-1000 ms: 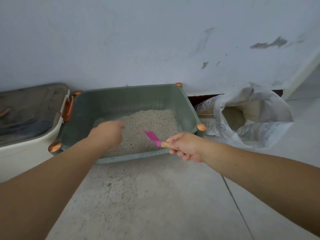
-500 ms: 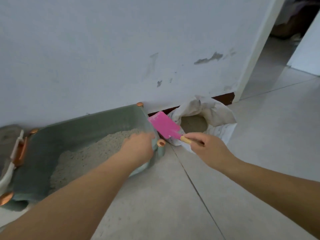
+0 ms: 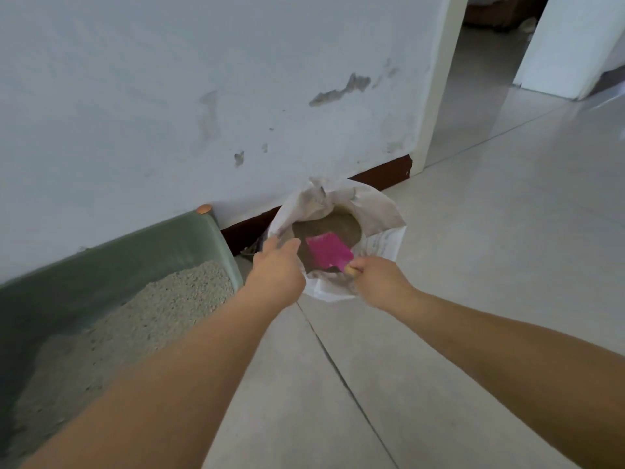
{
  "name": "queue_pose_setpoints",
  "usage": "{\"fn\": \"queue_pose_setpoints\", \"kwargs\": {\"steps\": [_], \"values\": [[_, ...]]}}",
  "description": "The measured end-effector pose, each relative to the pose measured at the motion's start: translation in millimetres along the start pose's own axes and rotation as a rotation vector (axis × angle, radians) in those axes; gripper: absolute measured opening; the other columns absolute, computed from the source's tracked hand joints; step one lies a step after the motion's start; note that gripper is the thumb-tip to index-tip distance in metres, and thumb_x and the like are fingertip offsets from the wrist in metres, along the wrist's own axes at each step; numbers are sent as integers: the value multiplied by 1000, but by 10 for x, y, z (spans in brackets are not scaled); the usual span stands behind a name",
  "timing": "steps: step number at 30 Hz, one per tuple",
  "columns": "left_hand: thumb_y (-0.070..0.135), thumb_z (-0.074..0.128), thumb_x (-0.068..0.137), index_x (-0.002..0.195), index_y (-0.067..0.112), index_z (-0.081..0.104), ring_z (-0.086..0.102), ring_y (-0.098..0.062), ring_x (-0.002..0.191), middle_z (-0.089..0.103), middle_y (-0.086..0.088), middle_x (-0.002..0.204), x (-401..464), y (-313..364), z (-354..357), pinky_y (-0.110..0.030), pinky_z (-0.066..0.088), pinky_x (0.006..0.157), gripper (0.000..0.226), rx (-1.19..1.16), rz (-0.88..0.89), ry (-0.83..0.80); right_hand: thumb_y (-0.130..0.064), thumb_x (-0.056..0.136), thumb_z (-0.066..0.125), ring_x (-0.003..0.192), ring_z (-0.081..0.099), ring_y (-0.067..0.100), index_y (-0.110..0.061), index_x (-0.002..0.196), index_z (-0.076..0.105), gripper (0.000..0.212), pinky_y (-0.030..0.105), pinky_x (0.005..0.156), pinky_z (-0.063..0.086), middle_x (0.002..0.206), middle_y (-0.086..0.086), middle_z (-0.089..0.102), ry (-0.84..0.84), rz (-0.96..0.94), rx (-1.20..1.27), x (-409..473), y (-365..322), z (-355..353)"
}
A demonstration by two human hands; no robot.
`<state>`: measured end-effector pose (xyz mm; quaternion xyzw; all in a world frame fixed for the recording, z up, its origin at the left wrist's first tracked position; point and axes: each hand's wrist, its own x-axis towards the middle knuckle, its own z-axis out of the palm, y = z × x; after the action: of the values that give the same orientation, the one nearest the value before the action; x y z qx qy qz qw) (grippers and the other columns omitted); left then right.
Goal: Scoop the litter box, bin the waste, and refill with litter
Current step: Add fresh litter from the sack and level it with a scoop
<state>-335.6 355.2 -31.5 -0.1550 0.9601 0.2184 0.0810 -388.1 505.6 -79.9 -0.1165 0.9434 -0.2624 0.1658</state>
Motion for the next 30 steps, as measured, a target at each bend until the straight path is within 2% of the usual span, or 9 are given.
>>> {"fn": "queue_pose_setpoints", "kwargs": {"steps": [2, 5, 8, 10, 14, 18, 22, 26, 30], "values": [[2, 39, 90, 144, 23, 29, 22, -34, 135, 7, -4, 155, 53, 43, -14, -42, 33, 106, 60, 22, -9, 42, -16, 96, 41, 107, 58, 31, -6, 92, 62, 23, 29, 79, 40, 112, 15, 63, -64, 13, -140, 220, -121, 28], [2, 41, 89, 140, 20, 35, 19, -32, 135, 6, -5, 154, 147, 50, 3, -40, 31, 107, 54, 60, -25, 87, -19, 97, 42, 111, 56, 31, -1, 115, 59, 30, 36, 93, 44, 117, 14, 60, -158, 33, -275, 441, -296, -25], [6, 43, 91, 141, 20, 35, 17, -31, 138, 8, -6, 155, 215, -4, 24, -41, 28, 109, 52, 83, -12, 138, -18, 96, 44, 99, 58, 26, -6, 107, 61, 23, 34, 87, 46, 99, 9, 61, -202, 17, -337, 664, -289, 39], [8, 44, 91, 142, 20, 34, 17, -30, 139, 11, -4, 156, 261, -57, 43, -40, 28, 111, 53, 69, -8, 154, -16, 95, 43, 93, 57, 26, -6, 103, 61, 22, 35, 85, 47, 92, 10, 59, -203, 19, -329, 807, -238, 159], [6, 44, 90, 143, 21, 36, 20, -26, 141, 18, 0, 156, 316, -189, 87, -35, 22, 114, 55, 32, 15, 210, -14, 96, 42, 103, 59, 29, -5, 110, 59, 24, 34, 79, 45, 111, 12, 61, -177, 10, -290, 1085, -186, 459], [7, 46, 91, 142, 24, 36, 21, -21, 140, 19, 3, 155, 315, -240, 109, -30, 20, 114, 55, 40, 53, 215, -26, 100, 39, 109, 59, 29, -15, 122, 58, 31, 36, 85, 46, 120, 11, 61, -132, 6, -227, 1298, -195, 675], [11, 47, 93, 143, 27, 34, 19, -17, 141, 16, 6, 156, 295, -257, 92, -28, 18, 114, 54, 49, 51, 193, -24, 101, 37, 108, 58, 31, -13, 120, 60, 31, 35, 81, 44, 119, 14, 61, -162, 45, -134, 1426, -220, 699], [15, 48, 93, 142, 31, 33, 19, -18, 140, 17, 8, 155, 283, -268, 48, -32, 19, 114, 53, 89, 39, 168, -23, 101, 38, 105, 59, 31, -6, 108, 62, 30, 35, 77, 42, 113, 14, 63, -120, 107, -57, 1401, -265, 746], [17, 50, 93, 141, 31, 35, 17, -21, 141, 18, 7, 155, 261, -256, 24, -40, 21, 114, 53, 127, 35, 126, -18, 100, 38, 107, 59, 29, -8, 110, 61, 27, 31, 75, 41, 115, 12, 62, -77, 150, -61, 1258, -253, 682]]}}
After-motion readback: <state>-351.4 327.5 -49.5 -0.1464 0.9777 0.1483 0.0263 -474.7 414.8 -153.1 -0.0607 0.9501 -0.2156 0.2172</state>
